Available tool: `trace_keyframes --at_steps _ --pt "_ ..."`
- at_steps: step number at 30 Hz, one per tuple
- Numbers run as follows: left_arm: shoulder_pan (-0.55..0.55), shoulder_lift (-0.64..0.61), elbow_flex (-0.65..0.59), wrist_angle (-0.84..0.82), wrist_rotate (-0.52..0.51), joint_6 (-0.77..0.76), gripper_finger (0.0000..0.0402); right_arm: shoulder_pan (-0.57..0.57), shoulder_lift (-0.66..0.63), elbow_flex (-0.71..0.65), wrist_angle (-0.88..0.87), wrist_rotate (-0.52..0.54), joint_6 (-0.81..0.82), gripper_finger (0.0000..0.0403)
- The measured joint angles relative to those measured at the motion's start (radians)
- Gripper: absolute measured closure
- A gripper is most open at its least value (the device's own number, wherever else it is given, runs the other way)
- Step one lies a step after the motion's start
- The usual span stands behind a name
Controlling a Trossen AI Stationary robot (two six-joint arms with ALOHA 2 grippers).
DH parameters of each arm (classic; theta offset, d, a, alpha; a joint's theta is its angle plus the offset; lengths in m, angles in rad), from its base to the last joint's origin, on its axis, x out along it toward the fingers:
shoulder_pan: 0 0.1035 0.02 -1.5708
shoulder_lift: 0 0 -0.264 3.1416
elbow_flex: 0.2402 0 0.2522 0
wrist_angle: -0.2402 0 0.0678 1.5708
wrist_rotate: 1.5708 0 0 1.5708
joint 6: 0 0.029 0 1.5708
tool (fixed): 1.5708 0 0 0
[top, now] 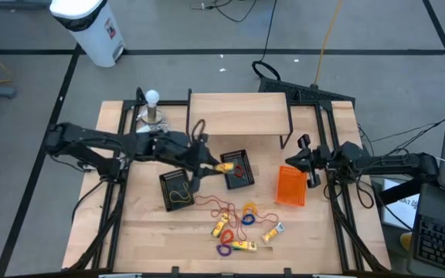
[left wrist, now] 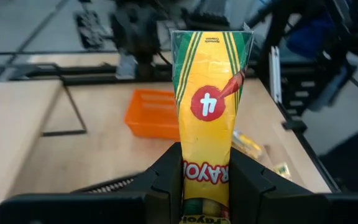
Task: Pick & Place Office Desk Supplies
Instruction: Put the crayon box into the orange bin
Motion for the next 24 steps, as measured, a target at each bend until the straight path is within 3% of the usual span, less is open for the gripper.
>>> trace_keyframes --at_steps 7,13,20,24 --pt "0.000 0.077 0.000 -0.001 0.035 -0.022 0.0309 0.058 0.080 0.017 0.110 -0.045 -0.110 0.0348" --pt "0.000 0.116 0.000 0.000 0.039 -0.045 0.0309 0.162 0.202 0.179 -0.012 -0.001 -0.263 0.0292" --pt "0.000 0.117 0.000 -0.001 0.061 -0.077 0.0309 0.306 0.430 0.498 -0.393 0.269 -0.476 0.0204" --pt "0.000 0.116 0.000 -0.015 0.104 -0.084 0.0309 0.379 0.581 0.638 -0.483 0.419 -0.627 0.0159"
